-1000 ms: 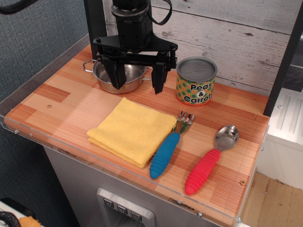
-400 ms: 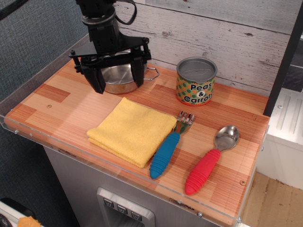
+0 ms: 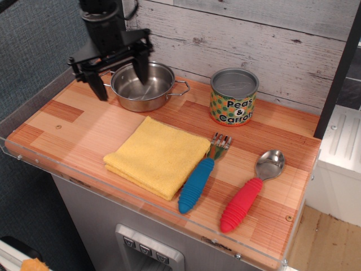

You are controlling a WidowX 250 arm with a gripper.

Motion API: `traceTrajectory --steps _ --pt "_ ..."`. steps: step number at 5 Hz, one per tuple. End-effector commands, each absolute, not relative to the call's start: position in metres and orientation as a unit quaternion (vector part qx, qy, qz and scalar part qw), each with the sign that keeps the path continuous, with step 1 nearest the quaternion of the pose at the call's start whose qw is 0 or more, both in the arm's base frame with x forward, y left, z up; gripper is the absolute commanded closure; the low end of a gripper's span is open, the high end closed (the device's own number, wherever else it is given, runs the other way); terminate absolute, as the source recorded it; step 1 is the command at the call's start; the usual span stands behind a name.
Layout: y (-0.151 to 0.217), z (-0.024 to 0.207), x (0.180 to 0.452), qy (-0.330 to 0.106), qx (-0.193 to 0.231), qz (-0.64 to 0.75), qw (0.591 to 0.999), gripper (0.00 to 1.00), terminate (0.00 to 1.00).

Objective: Place the silver pan on the yellow rag.

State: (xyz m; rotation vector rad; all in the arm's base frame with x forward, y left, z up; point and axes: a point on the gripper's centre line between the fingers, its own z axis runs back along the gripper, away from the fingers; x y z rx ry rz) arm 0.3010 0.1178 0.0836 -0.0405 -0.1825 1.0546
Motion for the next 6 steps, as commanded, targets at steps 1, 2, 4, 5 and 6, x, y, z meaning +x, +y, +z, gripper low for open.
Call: traceTrajectory --steps 1,2,4,5,6 --pt "0.152 0.082 0.315 -0.099 0.022 0.541 0.835 0.0 0.0" --pt "0.154 0.064 0.324 -0.085 0.017 0.522 0.848 0.0 0.0" --pt "0.154 0.037 0.334 -0.081 0.042 0.499 0.862 0.0 0.0" --pt "0.155 0.028 0.337 -0.071 0.046 0.493 0.866 0.0 0.0" --pt "0.155 0.026 0.338 -0.071 0.045 0.484 0.871 1.0 0.0"
